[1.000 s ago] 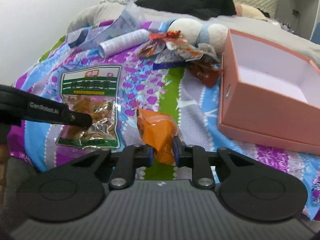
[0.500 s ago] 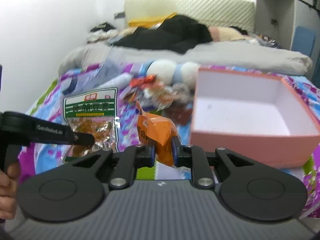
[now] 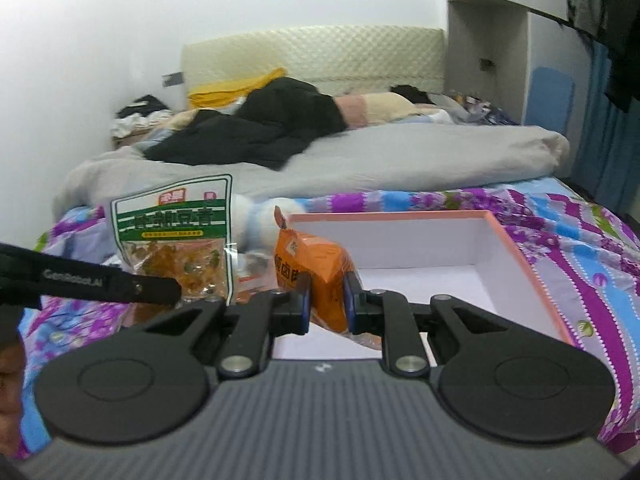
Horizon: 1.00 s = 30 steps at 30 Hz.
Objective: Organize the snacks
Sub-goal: 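Carry both bags into the pink box and open both grippers, then withdraw both open grippers from the pink box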
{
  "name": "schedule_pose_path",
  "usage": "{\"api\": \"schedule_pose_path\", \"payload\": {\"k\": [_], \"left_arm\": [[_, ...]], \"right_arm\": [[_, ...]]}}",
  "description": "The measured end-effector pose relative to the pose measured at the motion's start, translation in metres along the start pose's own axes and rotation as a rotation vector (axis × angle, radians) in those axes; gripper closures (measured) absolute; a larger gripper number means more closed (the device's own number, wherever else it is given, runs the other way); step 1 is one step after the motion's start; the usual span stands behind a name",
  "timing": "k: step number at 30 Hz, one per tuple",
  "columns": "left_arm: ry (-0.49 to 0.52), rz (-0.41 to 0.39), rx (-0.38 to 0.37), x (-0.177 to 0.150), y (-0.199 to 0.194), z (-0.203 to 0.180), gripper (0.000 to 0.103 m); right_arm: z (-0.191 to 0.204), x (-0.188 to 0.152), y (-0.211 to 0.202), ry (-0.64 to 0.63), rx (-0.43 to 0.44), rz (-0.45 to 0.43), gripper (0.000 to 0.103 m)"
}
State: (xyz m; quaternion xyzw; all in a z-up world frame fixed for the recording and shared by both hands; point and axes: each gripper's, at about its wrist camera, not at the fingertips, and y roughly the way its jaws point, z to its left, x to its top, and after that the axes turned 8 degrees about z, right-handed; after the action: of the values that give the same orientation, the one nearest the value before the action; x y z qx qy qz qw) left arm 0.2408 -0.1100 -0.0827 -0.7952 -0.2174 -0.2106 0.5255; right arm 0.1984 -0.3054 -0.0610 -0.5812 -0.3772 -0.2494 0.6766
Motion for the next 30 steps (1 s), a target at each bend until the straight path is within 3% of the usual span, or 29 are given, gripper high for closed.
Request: {"api": "schedule_pose_path", "payload": {"k": [8,17,18,19,20,21,22,30], "left_arm": [[0.043,0.099,-0.015,0.041,0.076,-0.014,0.082],[0.054,0.165,-0.035,0.047,0.119,-0.003,0.08],[0.054,0.172,-0.028,0.047,0.121,-0.003,0.073],[0.051,0.177,-0.02,0.047,0.123,-0.003,0.056],[0.045,0.175,-0.005,0.047,0.123,-0.002,0.048],[0.048,0.163,0.004,0.047,0.12,-0.002,0.04],[0.056,0.152,0.008,0.047,0.118,-0.003,0.038],[0.081,0.087,0.001,0.043,0.074,-0.013,0.038]], "right_arm": [[-0.043,0.011,0.059,0.047,-0.048,0.096,0.083],[-0.061,-0.008,0.116,0.099,-0.048,0.247,0.081],[-0.062,-0.009,0.119,0.111,-0.052,0.258,0.08],[-0.062,-0.011,0.122,0.123,-0.058,0.273,0.075],[-0.063,-0.011,0.124,0.135,-0.064,0.284,0.07],[-0.063,-0.012,0.125,0.147,-0.065,0.289,0.059],[-0.063,-0.013,0.124,0.156,-0.063,0.286,0.053],[-0.051,-0.009,0.096,0.145,-0.039,0.24,0.053]]}}
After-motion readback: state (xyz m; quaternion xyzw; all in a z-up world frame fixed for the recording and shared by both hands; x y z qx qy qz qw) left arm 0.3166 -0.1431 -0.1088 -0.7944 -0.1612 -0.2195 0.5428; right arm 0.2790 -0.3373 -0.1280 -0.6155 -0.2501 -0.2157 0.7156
